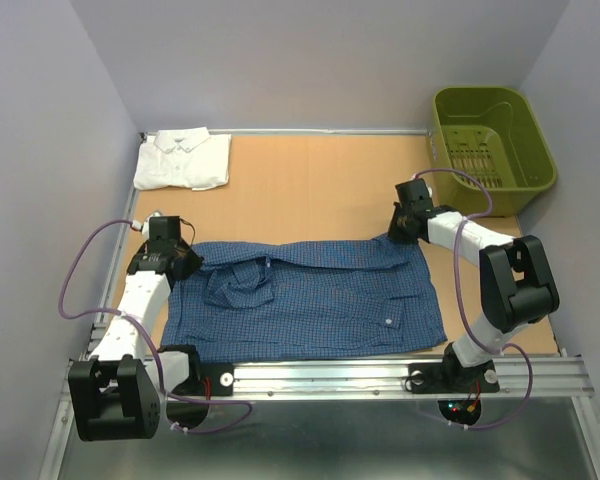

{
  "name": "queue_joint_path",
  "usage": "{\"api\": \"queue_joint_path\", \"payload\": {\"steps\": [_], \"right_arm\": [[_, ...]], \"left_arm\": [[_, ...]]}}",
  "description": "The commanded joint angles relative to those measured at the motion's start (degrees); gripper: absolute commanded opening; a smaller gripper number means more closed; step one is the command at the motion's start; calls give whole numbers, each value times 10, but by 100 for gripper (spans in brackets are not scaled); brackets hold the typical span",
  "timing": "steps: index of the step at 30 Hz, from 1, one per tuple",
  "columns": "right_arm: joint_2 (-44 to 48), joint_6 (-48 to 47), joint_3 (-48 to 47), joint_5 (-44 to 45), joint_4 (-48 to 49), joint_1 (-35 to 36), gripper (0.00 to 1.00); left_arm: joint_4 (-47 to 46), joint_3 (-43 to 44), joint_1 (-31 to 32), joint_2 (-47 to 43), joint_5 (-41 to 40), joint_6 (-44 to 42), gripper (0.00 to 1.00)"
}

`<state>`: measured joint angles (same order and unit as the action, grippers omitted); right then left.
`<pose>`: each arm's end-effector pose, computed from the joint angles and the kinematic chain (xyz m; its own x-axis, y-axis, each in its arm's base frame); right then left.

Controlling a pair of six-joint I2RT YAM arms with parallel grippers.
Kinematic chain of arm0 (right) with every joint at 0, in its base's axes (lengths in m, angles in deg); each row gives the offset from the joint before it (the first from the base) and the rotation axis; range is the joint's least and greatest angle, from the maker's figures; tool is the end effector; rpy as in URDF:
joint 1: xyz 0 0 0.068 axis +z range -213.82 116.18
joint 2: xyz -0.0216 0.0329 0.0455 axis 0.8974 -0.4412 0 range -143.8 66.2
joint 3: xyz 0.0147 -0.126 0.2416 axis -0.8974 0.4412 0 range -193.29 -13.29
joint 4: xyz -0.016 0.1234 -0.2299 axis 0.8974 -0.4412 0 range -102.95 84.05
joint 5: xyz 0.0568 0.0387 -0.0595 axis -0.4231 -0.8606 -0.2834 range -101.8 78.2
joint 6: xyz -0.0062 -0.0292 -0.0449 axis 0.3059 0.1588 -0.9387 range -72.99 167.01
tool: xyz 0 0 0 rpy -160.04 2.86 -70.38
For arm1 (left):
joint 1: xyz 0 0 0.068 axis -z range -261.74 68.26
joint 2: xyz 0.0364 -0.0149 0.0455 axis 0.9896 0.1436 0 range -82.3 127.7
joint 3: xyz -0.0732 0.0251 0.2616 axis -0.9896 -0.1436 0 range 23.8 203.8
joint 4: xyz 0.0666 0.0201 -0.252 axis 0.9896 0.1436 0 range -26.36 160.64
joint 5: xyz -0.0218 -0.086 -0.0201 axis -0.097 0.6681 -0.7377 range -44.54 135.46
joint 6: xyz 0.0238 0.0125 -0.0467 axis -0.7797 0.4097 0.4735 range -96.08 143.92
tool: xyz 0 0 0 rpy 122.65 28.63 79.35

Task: Fold and stack the long sleeve shirts
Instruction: Fold the shirt

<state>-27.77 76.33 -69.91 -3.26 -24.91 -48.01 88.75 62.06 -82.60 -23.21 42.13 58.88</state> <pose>0.3189 0.0848 0.1852 -0.7911 0.2793 -0.5442 0.2261 0.9602 0.1641 0.2108 0.0051 0.2302 -0.5572 -0.5804 -0.5938 -0.4570 0.8115 -0.3642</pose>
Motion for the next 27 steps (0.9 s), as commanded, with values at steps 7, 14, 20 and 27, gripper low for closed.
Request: {"api": "queue_joint_path", "payload": {"steps": [7,14,20,27], "right_arm": [[83,28,-4,102,22,-38,1],[132,89,37,140,5,-38,1],[112,107,47,87,-28,-38,27],[160,131,45,47,-69,-38,58]], "left_arm": [[7,-1,-5,-4,-41,9,14],[12,1,-10,1,-41,8,11],[9,2,-11,15,-20,-2,12],[3,1,-11,19,8,-13,13]]}}
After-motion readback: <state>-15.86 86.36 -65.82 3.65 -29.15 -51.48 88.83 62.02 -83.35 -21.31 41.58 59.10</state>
